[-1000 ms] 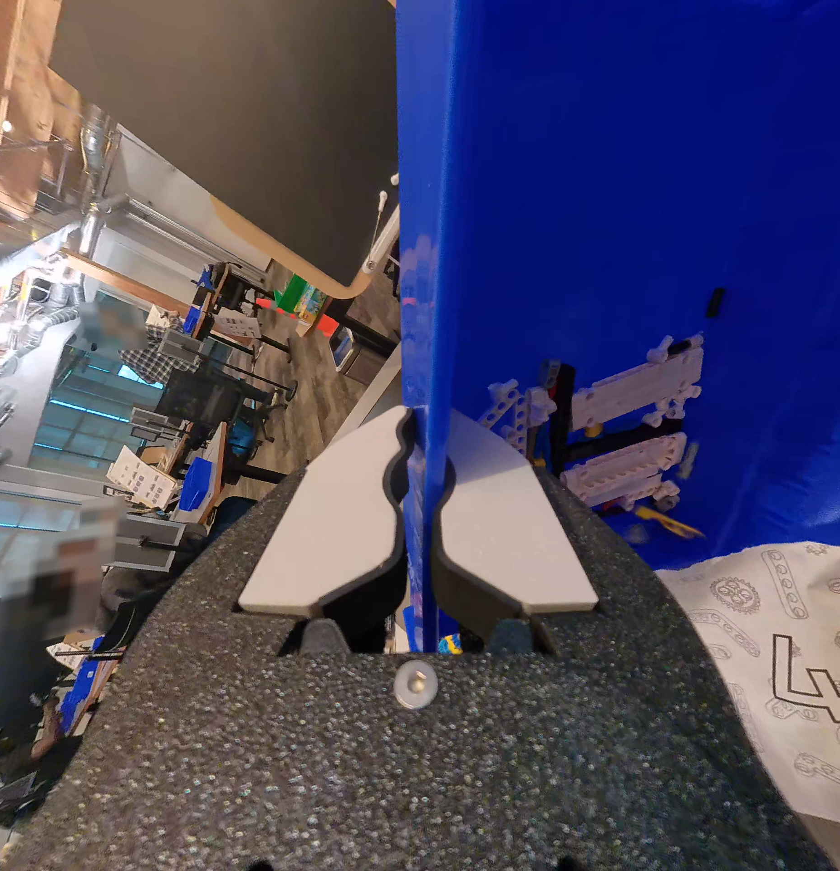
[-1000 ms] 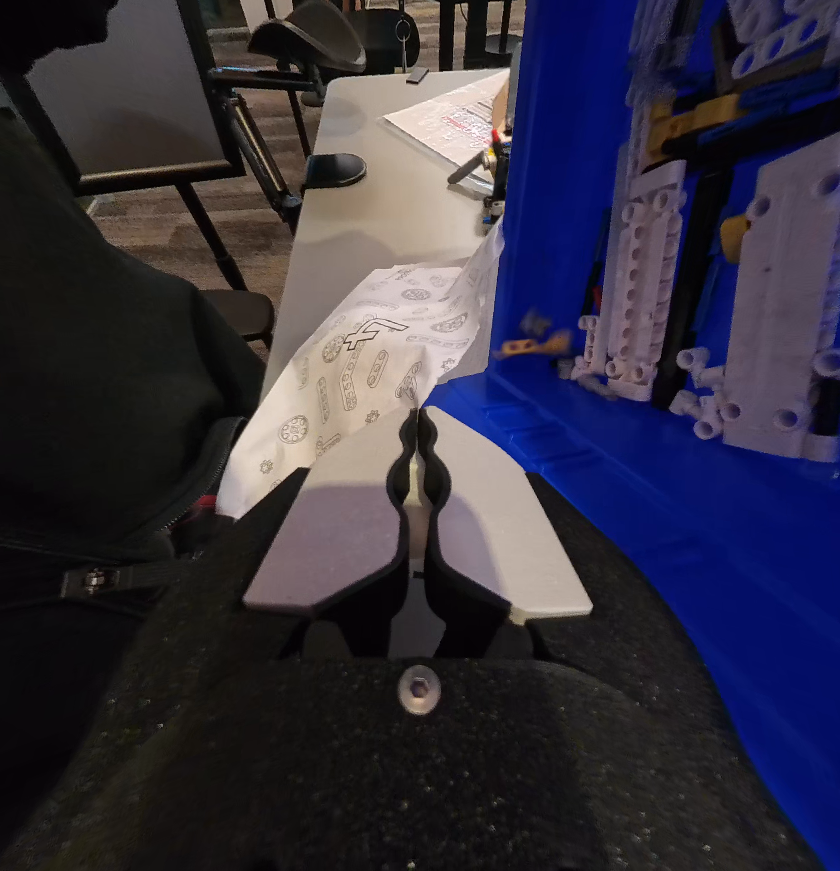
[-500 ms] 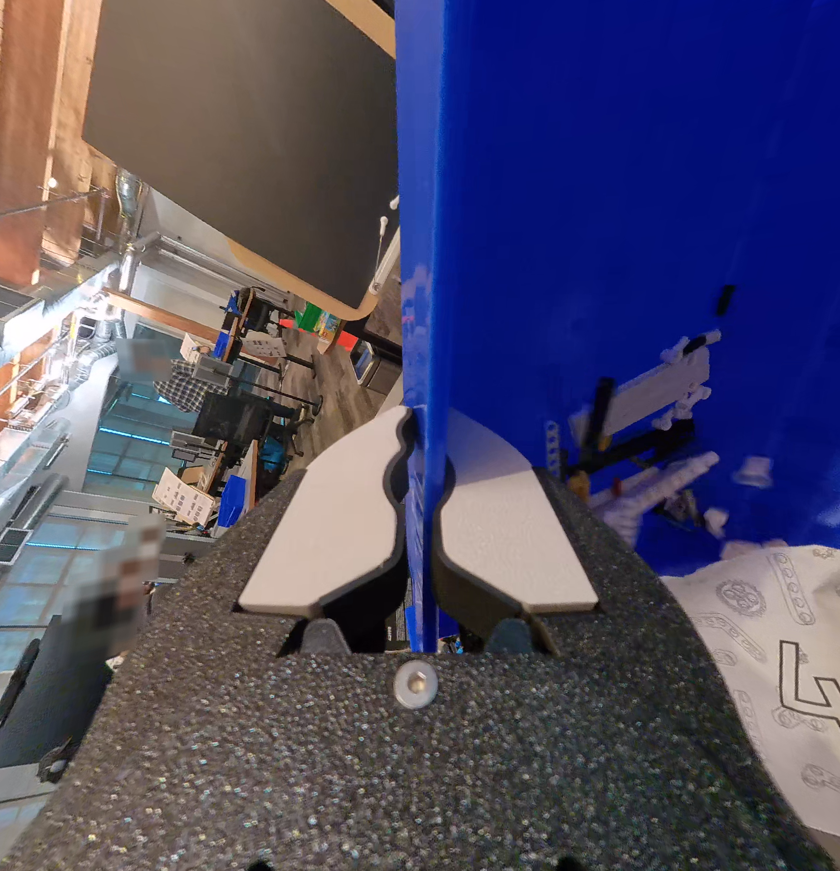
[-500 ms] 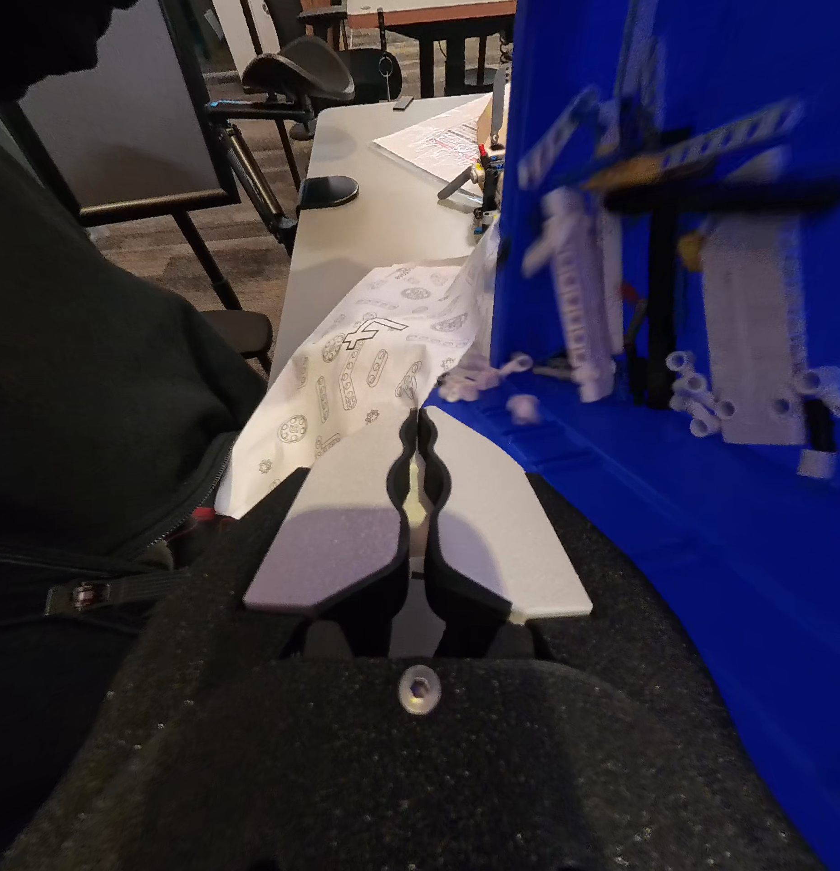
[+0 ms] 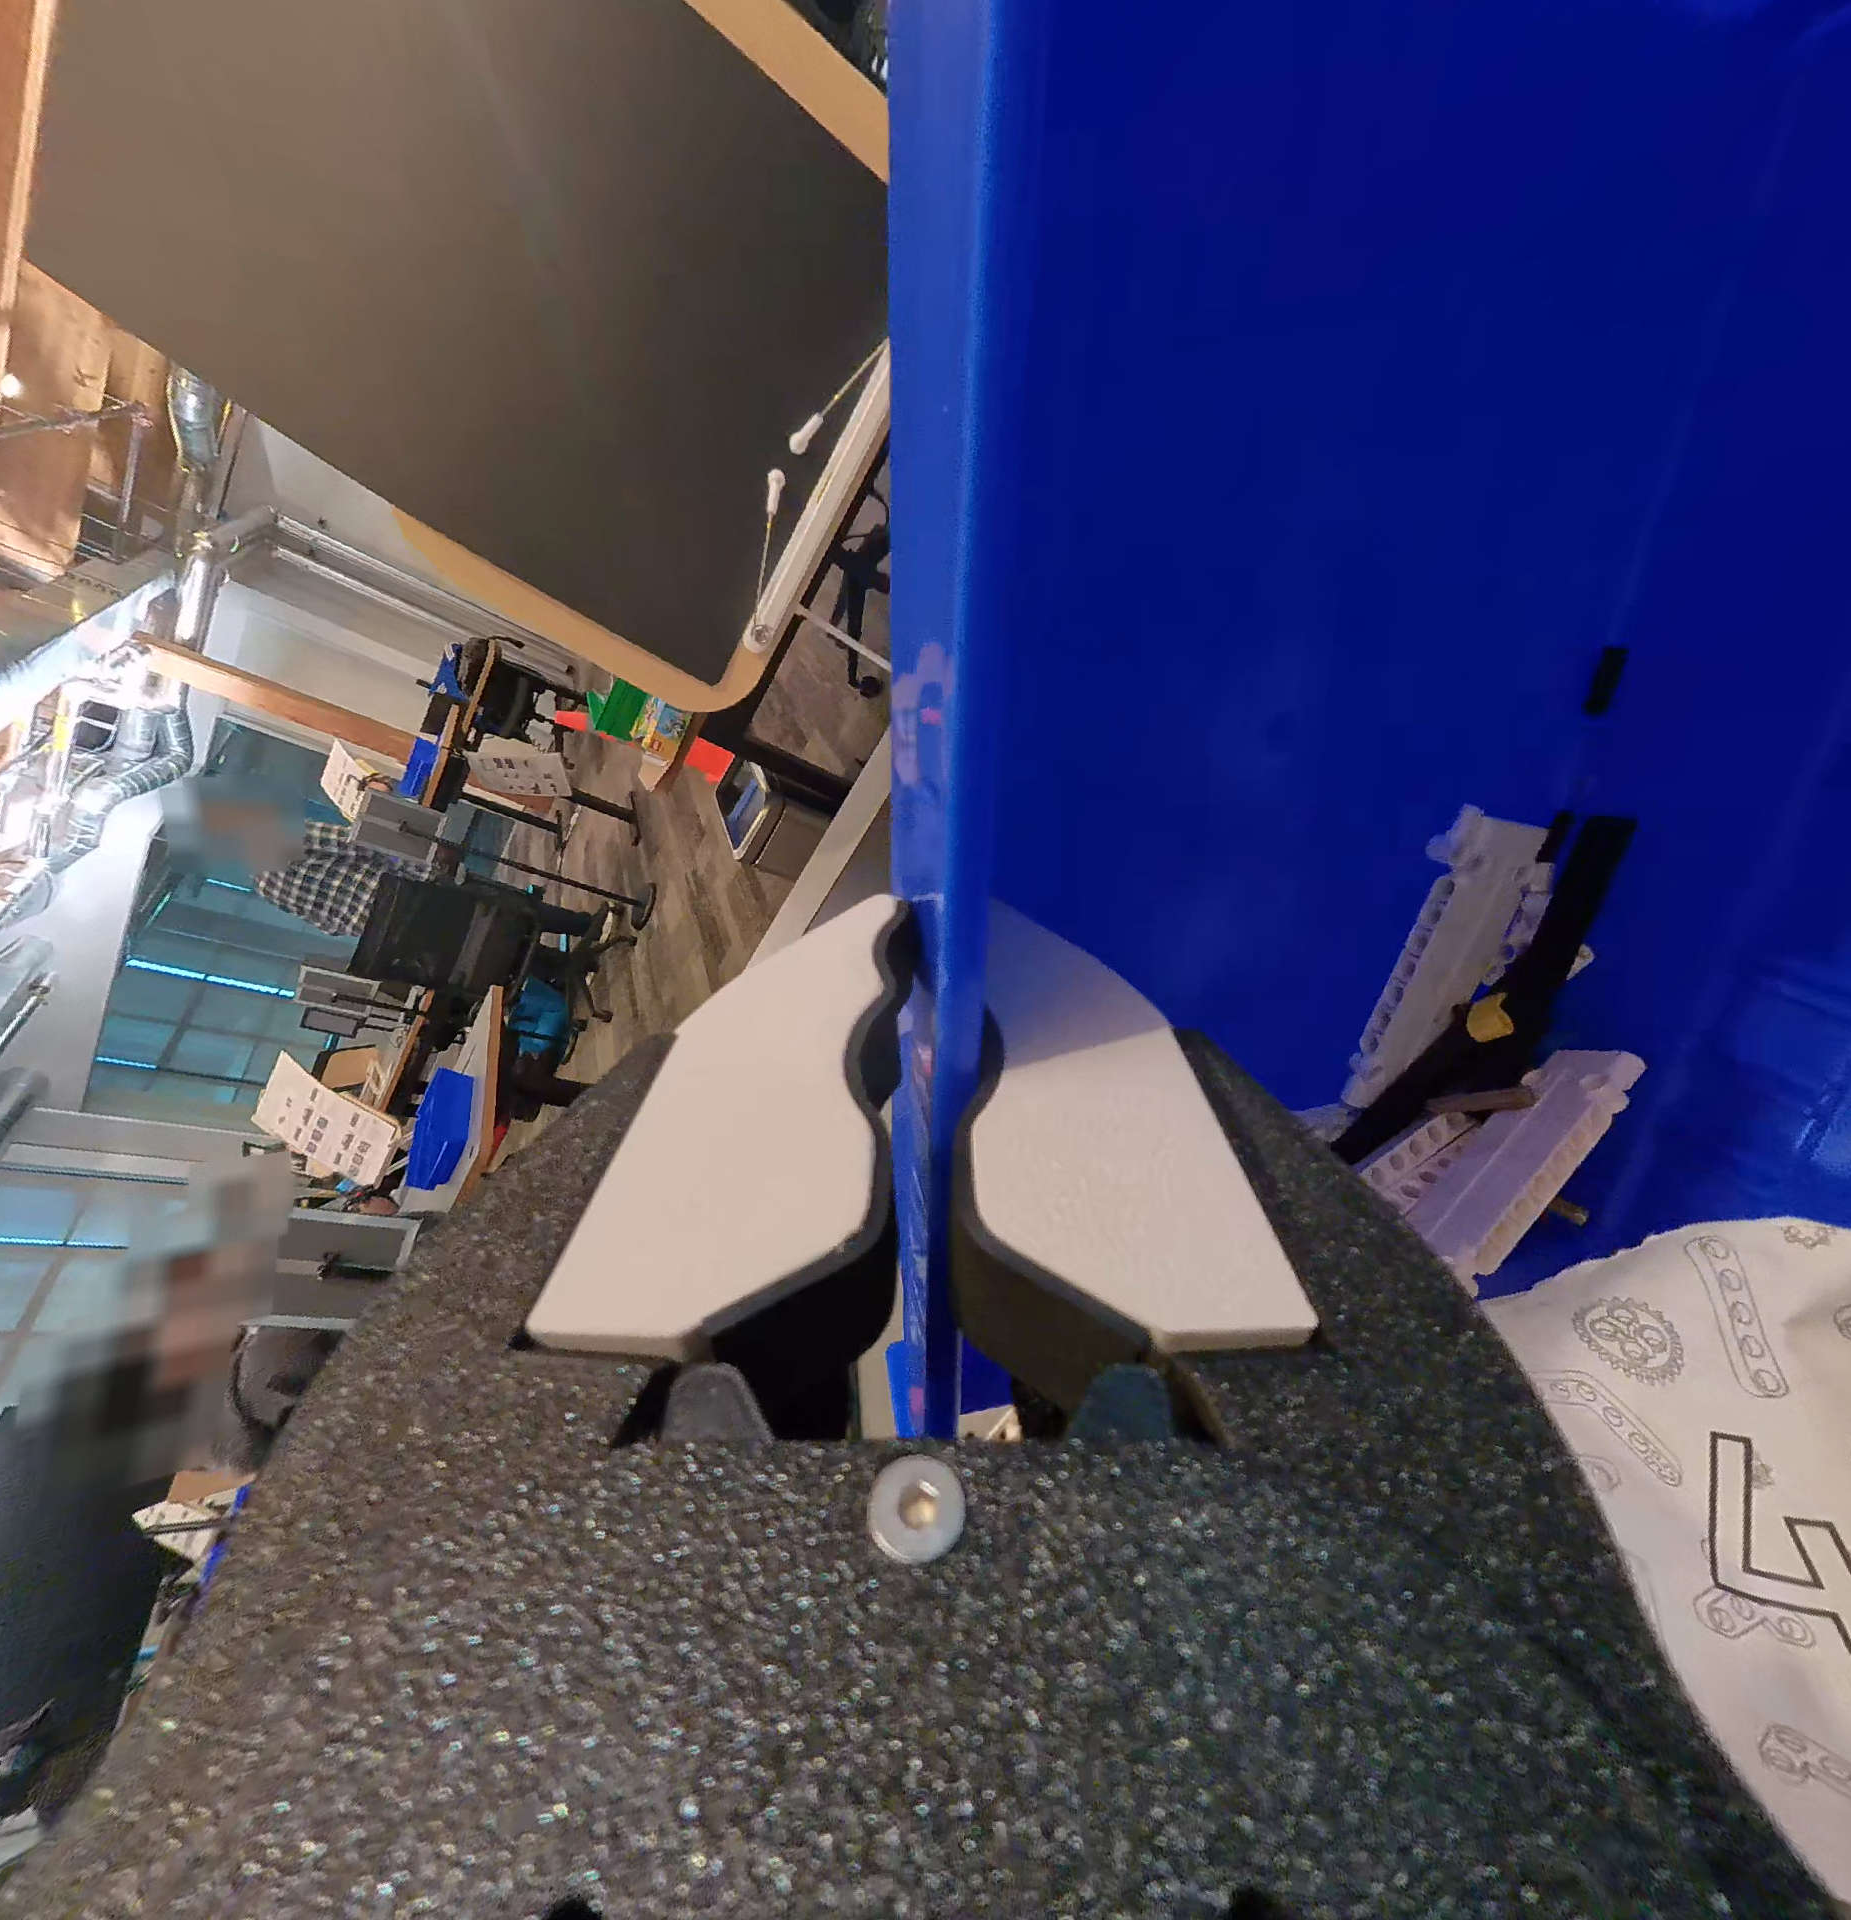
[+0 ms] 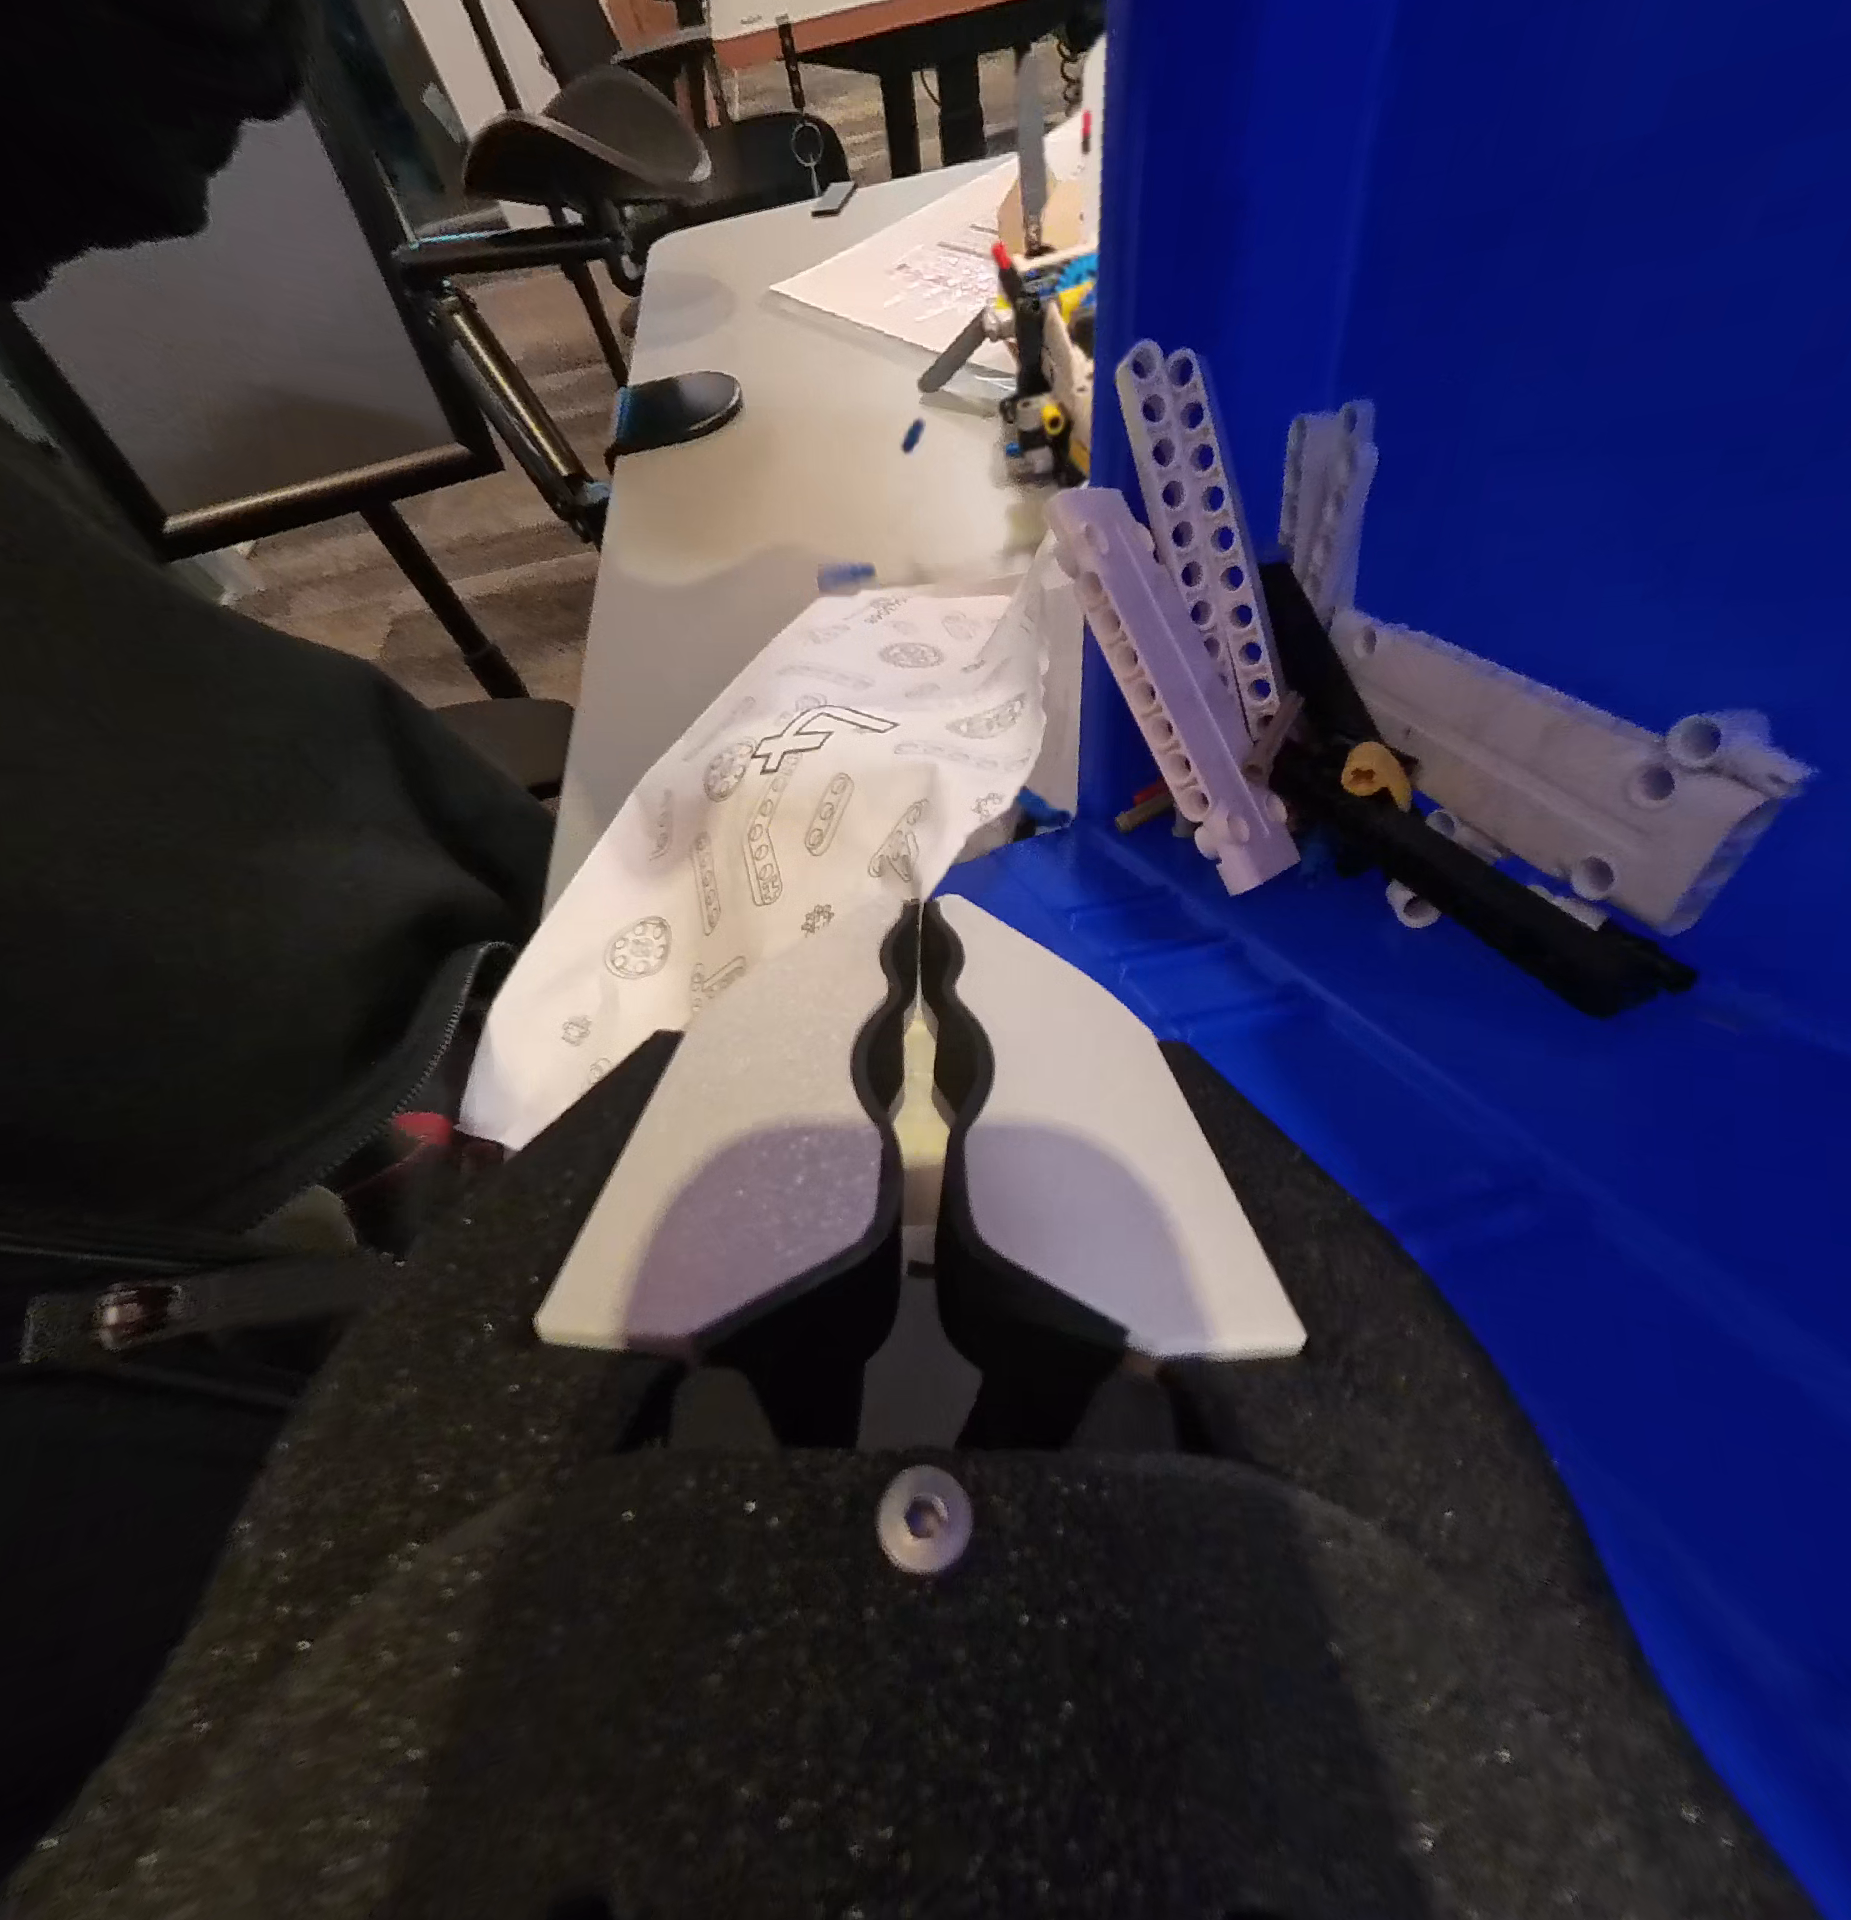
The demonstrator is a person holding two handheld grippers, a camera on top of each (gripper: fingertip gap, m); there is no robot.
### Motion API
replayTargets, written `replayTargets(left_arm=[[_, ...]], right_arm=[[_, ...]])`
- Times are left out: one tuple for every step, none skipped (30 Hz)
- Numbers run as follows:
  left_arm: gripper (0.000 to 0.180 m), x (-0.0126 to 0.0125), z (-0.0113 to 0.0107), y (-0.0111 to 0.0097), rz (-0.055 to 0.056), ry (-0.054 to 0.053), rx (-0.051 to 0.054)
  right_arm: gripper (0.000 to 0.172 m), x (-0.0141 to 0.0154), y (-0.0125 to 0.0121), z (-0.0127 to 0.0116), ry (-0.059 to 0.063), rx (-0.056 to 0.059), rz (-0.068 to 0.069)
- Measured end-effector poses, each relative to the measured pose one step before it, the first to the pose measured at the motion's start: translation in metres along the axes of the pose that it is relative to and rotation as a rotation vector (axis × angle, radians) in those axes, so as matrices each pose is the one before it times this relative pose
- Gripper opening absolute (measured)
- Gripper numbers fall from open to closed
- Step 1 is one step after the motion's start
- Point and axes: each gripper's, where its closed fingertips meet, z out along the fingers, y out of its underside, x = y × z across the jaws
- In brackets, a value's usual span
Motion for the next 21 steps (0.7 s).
replayTargets(left_arm=[[0.006,0.00105,0.00317,0.00007,-0.0034,0.0020,0.0105],[0.006,0.00076,0.00317,-0.00029,-0.0031,0.0019,0.0122],[0.006,0.00070,0.00314,0.00002,-0.0007,0.0019,0.0095],[0.006,0.00048,0.00297,0.00031,-0.0011,0.0039,0.0074],[0.006,0.00038,0.00257,0.00024,-0.0007,0.0065,0.0088],[0.006,0.00040,0.00254,0.00061,-0.0011,0.0083,0.0082],[0.006,0.00033,0.00243,0.00088,-0.0053,0.0084,0.0038],[0.006,-0.00002,0.00242,0.00069,-0.0040,0.0070,0.0025],[0.006,-0.00050,0.00220,0.00003,0.0011,0.0076,0.0043],[0.006,-0.00044,0.00199,-0.00035,-0.0072,0.0124,0.0029],[0.006,-0.00030,0.00177,-0.00044,-0.0075,0.0123,0.0010],[0.006,-0.00015,0.00172,-0.00043,0.0001,0.0077,0.0000],[0.006,0.00014,0.00132,-0.00064,0.0041,0.0033,0.0001],[0.006,0.00044,0.00106,-0.00099,0.0055,0.0005,0.0010],[0.006,0.00042,0.00078,-0.00104,0.0060,-0.0011,0.0021],[0.006,0.00030,0.00069,-0.00113,0.0033,-0.0024,0.0019],[0.006,0.00030,0.00025,-0.00136,0.0016,-0.0036,0.0049],[0.006,0.00028,0.00002,-0.00121,0.0037,-0.0059,0.0063],[0.006,0.00019,-0.00021,-0.00093,0.0061,-0.0085,0.0042],[0.006,0.00007,-0.00017,-0.00045,0.0101,-0.0115,-0.0002],[0.006,0.00011,-0.00006,-0.00038,0.0086,-0.0129,-0.0018]], right_arm=[[0.000,0.00257,0.00160,0.00017,0.0021,-0.0013,0.0088],[0.000,0.00245,0.00145,0.00012,0.0016,-0.0019,0.0082],[0.000,0.00249,0.00114,-0.00014,0.0031,-0.0004,0.0061],[0.000,0.00220,0.00111,-0.00005,0.0040,-0.0008,0.0037],[0.000,0.00192,0.00109,-0.00008,0.0038,-0.0009,0.0013],[0.000,0.00148,0.00073,-0.00010,0.0035,-0.0008,0.0002],[0.000,0.00117,0.00037,0.00004,0.0032,-0.0007,-0.0009],[0.000,0.00070,-0.00012,0.00024,0.0010,0.0015,-0.0008],[0.000,0.00053,-0.00033,0.00013,0.0006,0.0020,-0.0005],[0.000,0.00078,-0.00034,0.00004,0.0022,0.0025,-0.0010],[0.000,0.00081,-0.00040,-0.00011,0.0022,0.0028,-0.0015],[0.000,0.00061,-0.00017,-0.00023,0.0013,0.0022,0.0001],[0.000,0.00069,0.00006,-0.00013,0.0004,0.0019,0.0037],[0.000,0.00066,0.00018,-0.00027,-0.0005,0.0021,0.0059],[0.000,0.00089,0.00042,-0.00037,0.0003,0.0011,0.0053],[0.000,0.00126,0.00041,-0.00035,0.0030,0.0001,0.0028],[0.000,0.00168,0.00037,-0.00050,0.0056,0.0015,0.0001],[0.000,0.00154,0.00046,-0.00042,0.0063,0.0007,-0.0008],[0.000,0.00113,0.00027,-0.00058,0.0047,0.0003,-0.0004],[0.000,0.00078,-0.00008,-0.00036,0.0036,0.0010,-0.0002],[0.000,0.00058,-0.00005,-0.00035,0.0043,-0.0001,-0.0005]])
